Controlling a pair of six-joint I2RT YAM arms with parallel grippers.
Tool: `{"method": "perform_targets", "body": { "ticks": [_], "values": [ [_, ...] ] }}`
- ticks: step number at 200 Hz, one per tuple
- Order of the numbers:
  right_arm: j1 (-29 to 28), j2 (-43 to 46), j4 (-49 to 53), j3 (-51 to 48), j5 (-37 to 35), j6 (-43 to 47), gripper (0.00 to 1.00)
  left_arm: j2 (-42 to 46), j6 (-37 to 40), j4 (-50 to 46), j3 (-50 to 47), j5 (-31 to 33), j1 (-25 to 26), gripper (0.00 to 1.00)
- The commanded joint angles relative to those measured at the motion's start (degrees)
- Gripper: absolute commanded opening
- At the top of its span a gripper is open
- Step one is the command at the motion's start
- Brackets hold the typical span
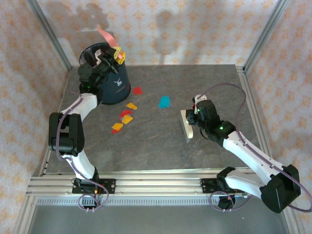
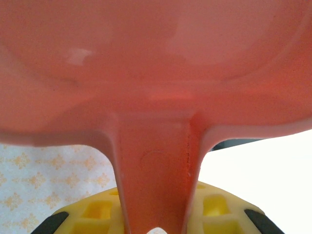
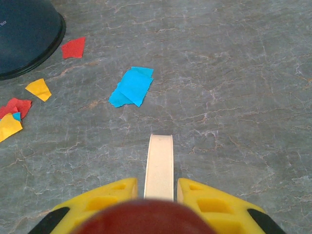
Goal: Sweep away the paper scraps from the table
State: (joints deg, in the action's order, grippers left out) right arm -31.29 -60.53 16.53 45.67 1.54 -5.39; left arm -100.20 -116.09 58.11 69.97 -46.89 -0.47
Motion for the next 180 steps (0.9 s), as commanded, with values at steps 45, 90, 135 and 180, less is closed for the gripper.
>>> {"method": "perform_targets", "body": {
  "ticks": [45, 90, 135, 180],
  "values": [
    [0.31, 2.61, -6.76, -0.71, 3.30, -4.71, 0.00, 6.01, 18.10, -21.04, 5.02, -7.77, -0.50, 0.00],
    [0.22, 0.08, -13.53, 0.62, 11.51, -9.66, 0.00, 10.62, 38.27, -43.32, 9.78, -10.66, -0.59, 0.00],
    [-2.44, -7.66, -22.43, 3.93, 18.68, -15.26, 0.00, 16.12, 69.61, -81.60, 18.27, -5.70, -0.70, 0.00],
    [-7.67, -19.27, -27.15, 11.28, 22.34, -17.12, 0.00, 22.13, 92.51, -105.32, 21.67, 8.58, -0.67, 0.00]
  ]
}}
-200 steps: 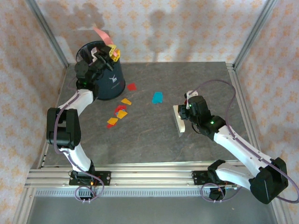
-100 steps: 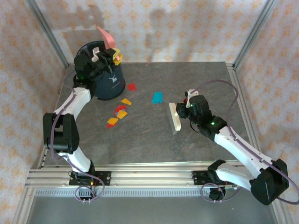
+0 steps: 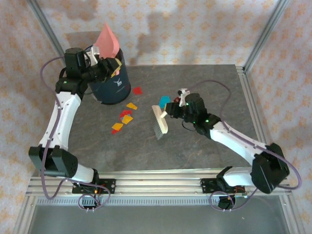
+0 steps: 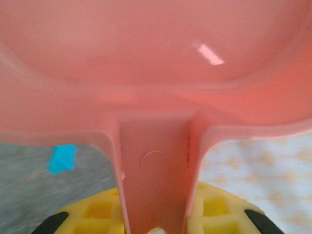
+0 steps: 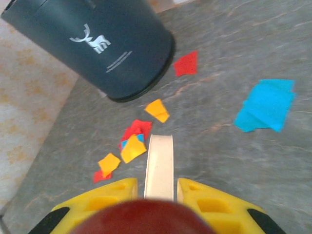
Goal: Sweep away the paper scraps from the table
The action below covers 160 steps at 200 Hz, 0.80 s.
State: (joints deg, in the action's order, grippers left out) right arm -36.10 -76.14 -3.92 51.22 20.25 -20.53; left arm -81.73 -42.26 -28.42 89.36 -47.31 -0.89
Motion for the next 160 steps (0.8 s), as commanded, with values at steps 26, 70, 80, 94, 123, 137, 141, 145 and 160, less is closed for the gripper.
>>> {"method": "perform_targets", "body": {
  "ticks": [26, 70, 80, 94, 123, 137, 141, 145, 160],
  "values": [
    [-5.64, -10.82, -8.78, 10.63, 5.76, -3.48, 0.00, 7.55, 25.69, -26.81, 1.47, 17.05, -0.26, 0.00],
    [-9.74, -22.36, -11.78, 19.76, 9.45, -5.71, 0.00, 13.31, 30.83, -32.68, -2.01, 28.54, -0.26, 0.00],
    [-10.24, -24.82, -12.10, 21.90, 10.02, -6.29, 0.00, 14.20, 31.52, -33.19, -2.71, 29.86, -0.26, 0.00],
    [-10.71, -28.01, -12.66, 24.55, 10.34, -7.33, 0.00, 15.26, 32.27, -33.75, -3.66, 31.47, -0.26, 0.00],
    [-11.10, -34.01, -12.95, 29.53, 11.62, -8.93, 0.00, 17.61, 32.89, -33.73, -5.82, 32.54, -0.26, 0.00],
    [-11.10, -36.51, -12.95, 31.35, 12.09, -9.97, 0.00, 18.51, 33.16, -33.89, -6.43, 32.92, -0.26, 0.00],
    [-11.11, -37.18, -12.95, 31.76, 12.07, -10.17, 0.00, 18.73, 33.29, -33.94, -6.60, 33.03, -0.26, 0.00],
    [-11.10, -37.77, -12.95, 32.13, 12.05, -10.34, 0.00, 18.99, 33.37, -33.84, -6.82, 33.11, -0.26, 0.00],
    [-11.17, -39.84, -12.56, 33.29, 11.58, -10.70, 0.00, 19.73, 33.58, -33.97, -7.35, 33.51, -0.28, 0.00]
  ]
}}
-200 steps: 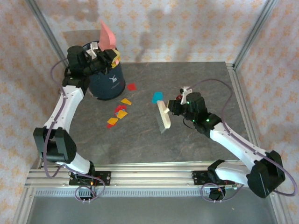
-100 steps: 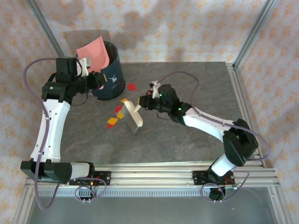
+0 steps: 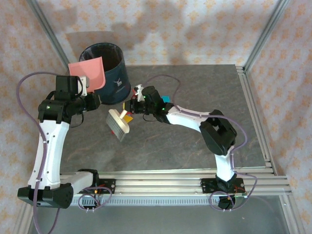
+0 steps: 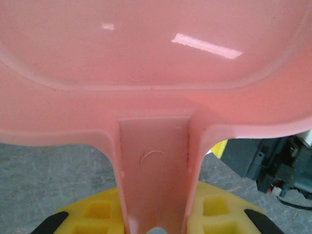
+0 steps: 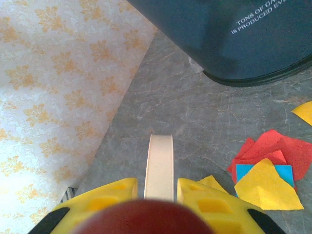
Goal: Sweep away the paper scraps from the table
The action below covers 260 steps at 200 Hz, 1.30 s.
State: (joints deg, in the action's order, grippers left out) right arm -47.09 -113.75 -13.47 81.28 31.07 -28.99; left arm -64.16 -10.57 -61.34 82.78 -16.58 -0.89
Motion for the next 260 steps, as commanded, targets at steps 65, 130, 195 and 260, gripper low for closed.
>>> {"method": "perform_targets", "body": {
  "ticks": [65, 130, 195, 260],
  "values": [
    [0.58, -3.88, 0.75, 2.40, -5.91, -0.85, 0.00, 2.56, 2.38, -1.66, -1.82, 1.71, -0.26, 0.00],
    [5.54, 2.47, -0.75, -7.81, -9.80, -0.63, 0.00, 2.57, 2.18, -0.74, -3.49, -0.83, -0.25, 0.00],
    [10.43, 11.04, 1.37, -17.78, -16.40, 2.69, 0.00, 2.72, 3.37, -0.57, -4.44, -4.73, 0.07, 0.00],
    [15.48, 20.39, 7.94, -25.43, -26.05, 6.99, 0.00, 2.90, 3.81, -0.25, -6.18, -6.77, 2.91, 0.00]
  ]
}}
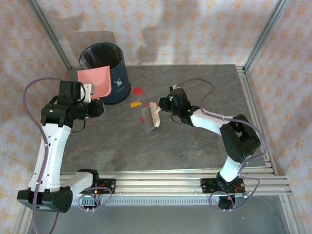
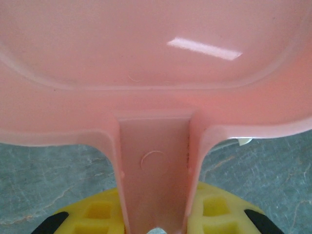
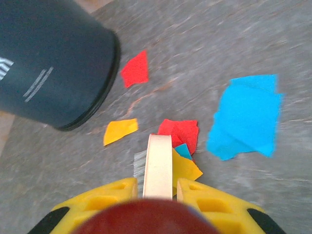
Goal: Sweep away the paper scraps from the table
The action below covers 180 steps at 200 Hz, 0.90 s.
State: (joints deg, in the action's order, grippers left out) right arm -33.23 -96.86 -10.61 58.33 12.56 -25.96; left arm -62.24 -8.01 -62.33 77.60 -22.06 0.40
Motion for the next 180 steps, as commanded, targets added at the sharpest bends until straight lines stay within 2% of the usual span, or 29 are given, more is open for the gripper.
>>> {"method": "perform_targets", "body": {
  "ticks": [1, 43, 64, 125, 152, 180],
  "values": [
    [1.69, 3.73, 5.16, -2.58, -7.87, 3.95, 0.00, 0.98, 1.25, 0.77, -1.02, -1.25, 1.70, 0.00],
    [3.15, 9.76, 9.30, -5.75, -16.26, 7.25, 0.00, 0.32, 1.24, 0.82, -1.48, -1.10, 5.08, 0.00],
    [3.23, 11.91, 10.68, -5.60, -17.00, 8.20, 0.00, 0.12, 1.03, 0.89, -1.49, -0.86, 6.19, 0.00],
    [3.19, 15.52, 3.54, -1.77, -2.01, 5.14, 0.00, 0.28, 0.78, 1.34, -1.58, 1.13, 6.83, 0.00],
    [3.26, 12.02, -0.97, 1.86, 1.25, 0.80, 0.00, 0.45, 0.89, 1.71, -1.81, 1.95, 6.82, 0.00],
    [3.26, 4.51, -5.93, 7.29, 4.02, -4.86, 0.00, 0.80, 0.95, 1.89, -2.56, 2.50, 6.81, 0.00]
  ]
}}
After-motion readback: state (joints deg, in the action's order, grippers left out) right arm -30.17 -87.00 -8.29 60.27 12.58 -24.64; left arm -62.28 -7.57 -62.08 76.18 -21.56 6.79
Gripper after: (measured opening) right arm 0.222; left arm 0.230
